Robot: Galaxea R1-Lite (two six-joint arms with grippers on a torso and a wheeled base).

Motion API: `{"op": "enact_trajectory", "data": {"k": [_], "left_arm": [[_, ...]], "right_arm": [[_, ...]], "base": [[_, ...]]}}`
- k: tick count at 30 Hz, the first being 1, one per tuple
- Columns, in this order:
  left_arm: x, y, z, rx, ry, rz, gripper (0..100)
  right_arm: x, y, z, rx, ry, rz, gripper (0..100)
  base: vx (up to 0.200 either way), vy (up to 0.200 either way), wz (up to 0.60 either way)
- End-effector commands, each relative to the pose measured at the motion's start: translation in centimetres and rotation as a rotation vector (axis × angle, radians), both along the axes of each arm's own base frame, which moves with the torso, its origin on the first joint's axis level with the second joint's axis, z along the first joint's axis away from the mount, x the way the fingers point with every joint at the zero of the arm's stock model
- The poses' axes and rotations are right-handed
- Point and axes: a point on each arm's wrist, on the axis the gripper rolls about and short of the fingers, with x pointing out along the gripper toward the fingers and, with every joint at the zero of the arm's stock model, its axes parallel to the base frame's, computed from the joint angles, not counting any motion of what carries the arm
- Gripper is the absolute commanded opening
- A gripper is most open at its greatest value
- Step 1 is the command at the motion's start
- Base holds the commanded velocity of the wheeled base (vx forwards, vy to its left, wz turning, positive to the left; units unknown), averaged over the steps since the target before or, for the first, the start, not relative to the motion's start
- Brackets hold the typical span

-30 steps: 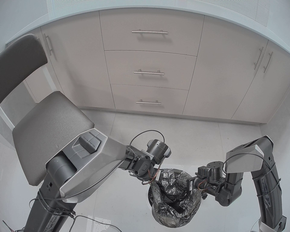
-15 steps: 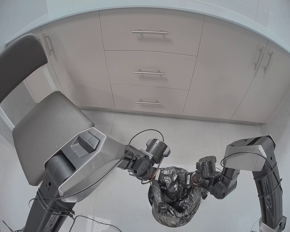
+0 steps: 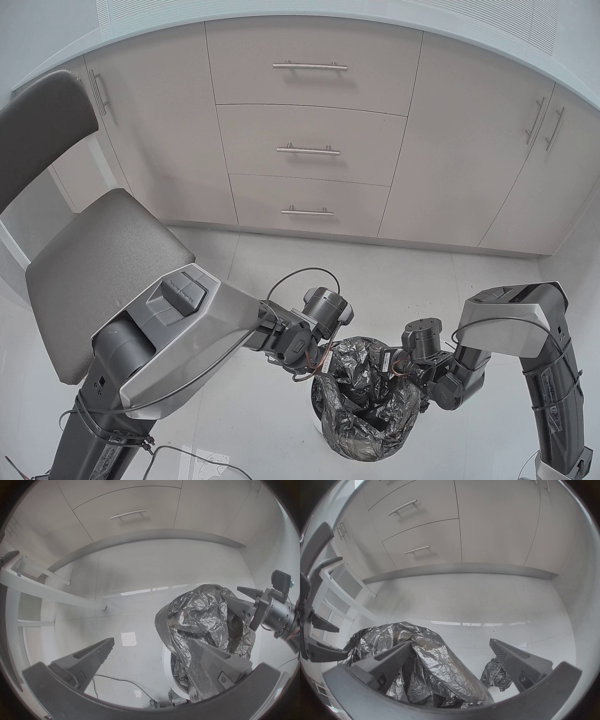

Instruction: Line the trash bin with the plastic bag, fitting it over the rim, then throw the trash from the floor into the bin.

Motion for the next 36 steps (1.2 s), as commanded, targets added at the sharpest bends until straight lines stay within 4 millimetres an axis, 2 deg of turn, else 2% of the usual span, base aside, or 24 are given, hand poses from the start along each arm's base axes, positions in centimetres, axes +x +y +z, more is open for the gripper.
{"op": "enact_trajectory", "data": {"k": [1, 8, 14, 18, 25, 26, 29, 36], "left_arm": [[-0.3, 0.0, 0.5, -0.005, -0.002, -0.006, 100], [-2.8, -0.9, 0.4, 0.017, 0.027, -0.058, 100], [-5.4, -2.4, -0.4, 0.057, 0.052, -0.127, 100], [-5.8, -2.9, -1.0, 0.078, 0.048, -0.138, 100], [-6.2, -2.3, -2.2, 0.170, 0.044, -0.115, 100], [-7.2, -1.8, -2.7, 0.209, 0.070, -0.120, 100], [-7.9, -1.4, -3.6, 0.252, 0.079, -0.111, 100], [-8.0, -0.9, -4.4, 0.321, 0.082, -0.095, 100]], "right_arm": [[0.0, 0.0, -0.2, -0.001, -0.001, -0.002, 100], [-0.8, -0.1, -0.1, 0.011, -0.008, 0.017, 100], [-2.4, -0.8, 0.6, 0.110, -0.061, 0.130, 100], [-2.7, -1.0, 0.7, 0.139, -0.115, 0.142, 100], [-3.4, -0.9, 0.4, 0.173, -0.101, 0.135, 100], [-3.4, -0.9, 0.4, 0.179, -0.098, 0.133, 100], [-3.4, -0.9, 0.3, 0.188, -0.093, 0.128, 100], [-3.4, -0.8, 0.2, 0.189, -0.093, 0.129, 100]], "base": [[0.000, 0.000, 0.00], [0.000, 0.000, 0.00], [0.000, 0.000, 0.00], [0.000, 0.000, 0.00], [0.000, 0.000, 0.00], [0.000, 0.000, 0.00], [0.000, 0.000, 0.00], [0.000, 0.000, 0.00]]}}
